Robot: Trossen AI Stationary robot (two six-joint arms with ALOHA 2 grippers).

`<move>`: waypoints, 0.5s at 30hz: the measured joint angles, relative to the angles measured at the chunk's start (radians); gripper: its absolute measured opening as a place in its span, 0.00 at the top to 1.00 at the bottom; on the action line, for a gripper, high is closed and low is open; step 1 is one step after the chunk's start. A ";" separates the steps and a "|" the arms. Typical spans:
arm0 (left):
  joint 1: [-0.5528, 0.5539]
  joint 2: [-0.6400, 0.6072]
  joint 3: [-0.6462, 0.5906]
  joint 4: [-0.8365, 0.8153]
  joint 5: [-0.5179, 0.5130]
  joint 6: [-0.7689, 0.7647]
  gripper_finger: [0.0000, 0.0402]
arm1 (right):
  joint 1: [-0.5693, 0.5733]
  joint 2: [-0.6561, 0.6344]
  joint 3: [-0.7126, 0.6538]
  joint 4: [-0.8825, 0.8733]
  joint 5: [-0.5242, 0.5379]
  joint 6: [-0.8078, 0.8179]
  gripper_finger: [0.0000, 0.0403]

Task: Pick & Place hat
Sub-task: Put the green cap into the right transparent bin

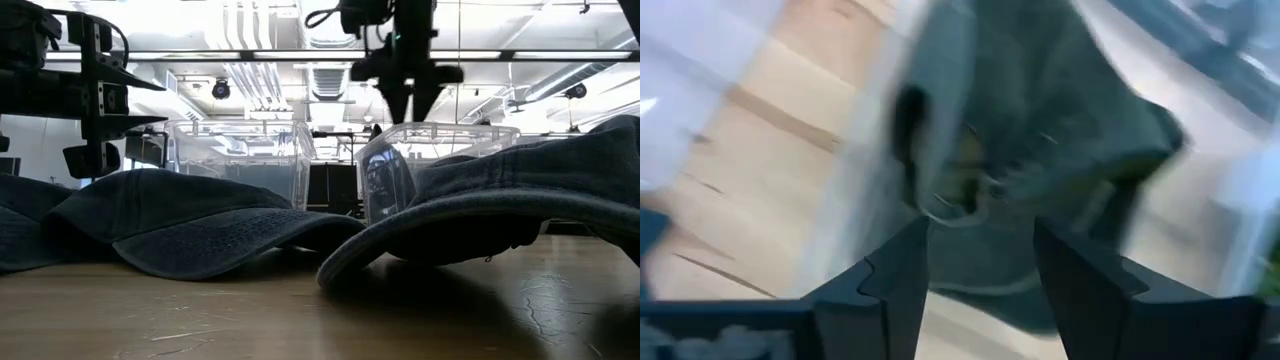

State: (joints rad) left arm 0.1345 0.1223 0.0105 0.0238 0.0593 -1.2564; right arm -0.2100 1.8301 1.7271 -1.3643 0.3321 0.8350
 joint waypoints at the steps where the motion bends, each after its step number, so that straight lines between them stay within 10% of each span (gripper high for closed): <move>1: 0.000 0.000 0.000 0.000 0.000 0.000 0.62 | 0.001 -0.007 0.000 -0.024 0.007 0.010 0.55; 15: 0.000 0.000 0.000 0.000 0.000 0.000 0.62 | -0.071 0.037 -0.105 -0.044 0.212 -0.770 0.61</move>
State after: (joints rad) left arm 0.1345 0.1223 0.0105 0.0242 0.0593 -1.2564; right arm -0.2812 1.8668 1.6218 -1.4087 0.5442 0.0646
